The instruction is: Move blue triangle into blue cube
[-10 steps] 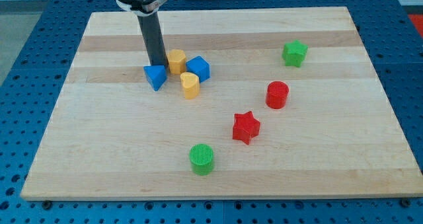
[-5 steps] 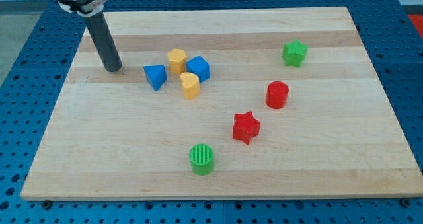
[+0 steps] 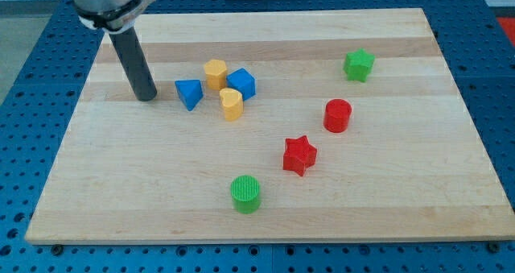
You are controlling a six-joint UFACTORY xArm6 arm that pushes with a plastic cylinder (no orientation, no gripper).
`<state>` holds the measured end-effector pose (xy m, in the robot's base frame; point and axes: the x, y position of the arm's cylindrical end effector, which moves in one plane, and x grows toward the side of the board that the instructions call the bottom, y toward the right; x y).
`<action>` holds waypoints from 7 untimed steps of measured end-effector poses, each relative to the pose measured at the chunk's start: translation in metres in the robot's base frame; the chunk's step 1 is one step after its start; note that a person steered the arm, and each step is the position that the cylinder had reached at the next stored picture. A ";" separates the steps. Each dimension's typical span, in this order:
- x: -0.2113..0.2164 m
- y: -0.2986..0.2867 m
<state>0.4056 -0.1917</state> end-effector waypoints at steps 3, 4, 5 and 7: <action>0.002 0.023; 0.002 0.041; 0.002 0.064; 0.001 0.084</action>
